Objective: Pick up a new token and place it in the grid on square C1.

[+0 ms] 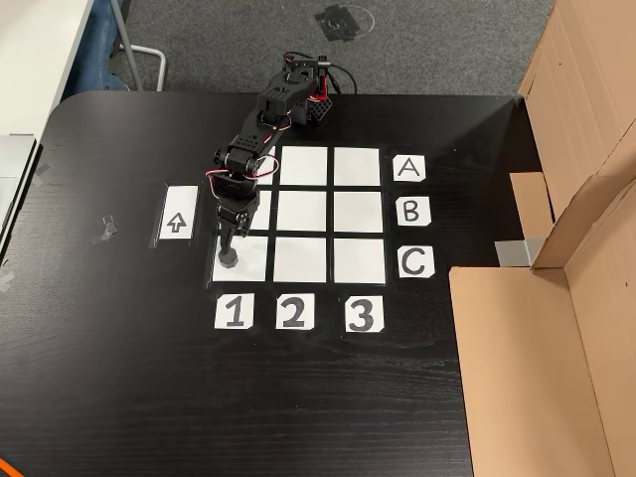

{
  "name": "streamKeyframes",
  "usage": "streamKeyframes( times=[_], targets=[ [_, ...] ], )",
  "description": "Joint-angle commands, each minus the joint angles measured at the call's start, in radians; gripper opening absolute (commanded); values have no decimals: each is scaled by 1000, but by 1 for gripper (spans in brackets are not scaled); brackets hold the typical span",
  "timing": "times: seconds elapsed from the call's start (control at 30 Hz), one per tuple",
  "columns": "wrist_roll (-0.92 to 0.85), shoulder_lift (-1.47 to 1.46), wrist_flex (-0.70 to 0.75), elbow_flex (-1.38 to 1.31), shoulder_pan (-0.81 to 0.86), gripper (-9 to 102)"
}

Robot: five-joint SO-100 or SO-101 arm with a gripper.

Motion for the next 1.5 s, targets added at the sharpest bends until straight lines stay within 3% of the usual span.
streamKeyframes(
  times=[0.0,0.2,0.5,1.1,1.47],
  targets=[
    [6,41,-12,-40,-8,34],
    [6,160,-5,-37,20,40],
    [-21,387,54,-11,114,41],
    [-164,887,41,181,456,43],
    [-219,1215,-124,508,749,46]
  ],
)
